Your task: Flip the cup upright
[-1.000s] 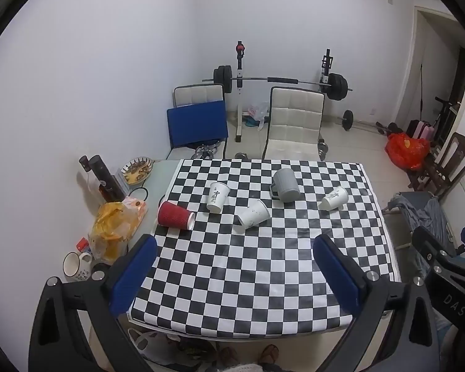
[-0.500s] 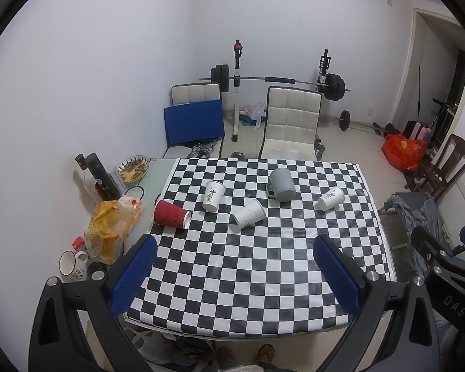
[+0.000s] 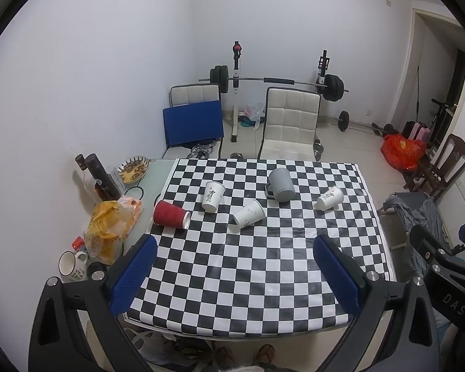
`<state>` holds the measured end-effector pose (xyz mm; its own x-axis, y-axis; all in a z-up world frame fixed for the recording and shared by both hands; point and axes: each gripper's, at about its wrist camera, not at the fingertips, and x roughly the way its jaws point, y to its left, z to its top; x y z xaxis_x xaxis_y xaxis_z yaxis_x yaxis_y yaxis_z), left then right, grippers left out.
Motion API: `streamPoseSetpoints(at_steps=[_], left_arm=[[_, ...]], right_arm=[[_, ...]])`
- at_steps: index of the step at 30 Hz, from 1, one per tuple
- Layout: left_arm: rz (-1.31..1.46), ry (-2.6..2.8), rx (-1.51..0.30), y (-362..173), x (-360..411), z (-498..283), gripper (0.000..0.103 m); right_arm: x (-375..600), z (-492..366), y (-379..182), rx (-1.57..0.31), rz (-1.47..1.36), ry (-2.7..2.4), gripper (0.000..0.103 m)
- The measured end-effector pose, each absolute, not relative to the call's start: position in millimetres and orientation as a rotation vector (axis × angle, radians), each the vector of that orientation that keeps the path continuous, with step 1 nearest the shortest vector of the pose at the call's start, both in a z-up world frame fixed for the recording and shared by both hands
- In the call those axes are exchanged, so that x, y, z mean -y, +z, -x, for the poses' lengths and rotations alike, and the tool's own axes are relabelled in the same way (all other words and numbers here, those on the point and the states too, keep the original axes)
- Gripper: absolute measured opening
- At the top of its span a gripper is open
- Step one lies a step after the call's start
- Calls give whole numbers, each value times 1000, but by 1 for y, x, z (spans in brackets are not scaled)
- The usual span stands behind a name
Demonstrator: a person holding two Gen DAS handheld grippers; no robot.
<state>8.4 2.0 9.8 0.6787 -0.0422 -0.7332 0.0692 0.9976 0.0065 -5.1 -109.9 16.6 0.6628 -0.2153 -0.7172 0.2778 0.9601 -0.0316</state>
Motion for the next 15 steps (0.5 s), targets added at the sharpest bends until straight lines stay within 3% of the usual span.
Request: streamPoseSetpoints(at_steps=[15], left_arm=[[-29,-56,-810,11,2,-4,103]], right_arm=[[109,7,20,-796,-80,-277,103]])
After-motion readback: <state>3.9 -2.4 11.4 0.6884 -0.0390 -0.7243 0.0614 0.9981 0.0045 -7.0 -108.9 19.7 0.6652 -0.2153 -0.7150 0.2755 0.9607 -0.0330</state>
